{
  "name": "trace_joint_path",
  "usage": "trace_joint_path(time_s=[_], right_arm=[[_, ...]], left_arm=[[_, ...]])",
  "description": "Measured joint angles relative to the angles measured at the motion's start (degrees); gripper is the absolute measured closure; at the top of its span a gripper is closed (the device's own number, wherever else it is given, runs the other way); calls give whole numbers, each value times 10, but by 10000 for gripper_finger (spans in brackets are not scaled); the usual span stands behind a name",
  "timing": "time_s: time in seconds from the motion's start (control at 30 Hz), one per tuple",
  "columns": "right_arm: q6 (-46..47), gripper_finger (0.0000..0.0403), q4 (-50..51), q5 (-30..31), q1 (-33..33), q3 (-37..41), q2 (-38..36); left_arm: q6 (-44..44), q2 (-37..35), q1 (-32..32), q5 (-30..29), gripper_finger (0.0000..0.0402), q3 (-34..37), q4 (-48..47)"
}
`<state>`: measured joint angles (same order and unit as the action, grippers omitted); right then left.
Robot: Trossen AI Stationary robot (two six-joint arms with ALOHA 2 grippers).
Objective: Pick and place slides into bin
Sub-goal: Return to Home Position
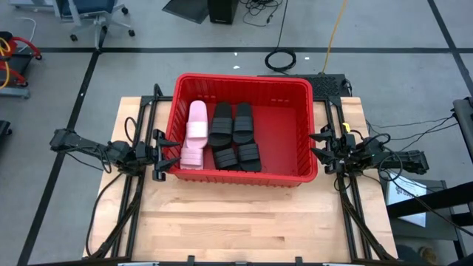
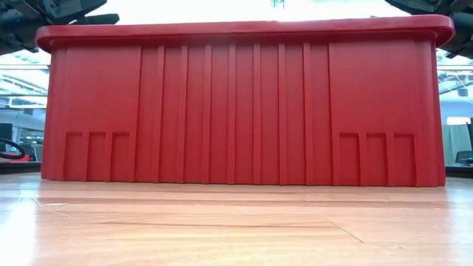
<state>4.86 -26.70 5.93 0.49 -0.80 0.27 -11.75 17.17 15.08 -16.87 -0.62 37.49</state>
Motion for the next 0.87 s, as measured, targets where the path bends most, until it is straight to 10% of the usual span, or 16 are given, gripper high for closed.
trace_joint_path(time_s=[0.87], right_arm=[[0,174,0,0,0,0,0]], left_arm=[[0,0,0,0,153,0,0]])
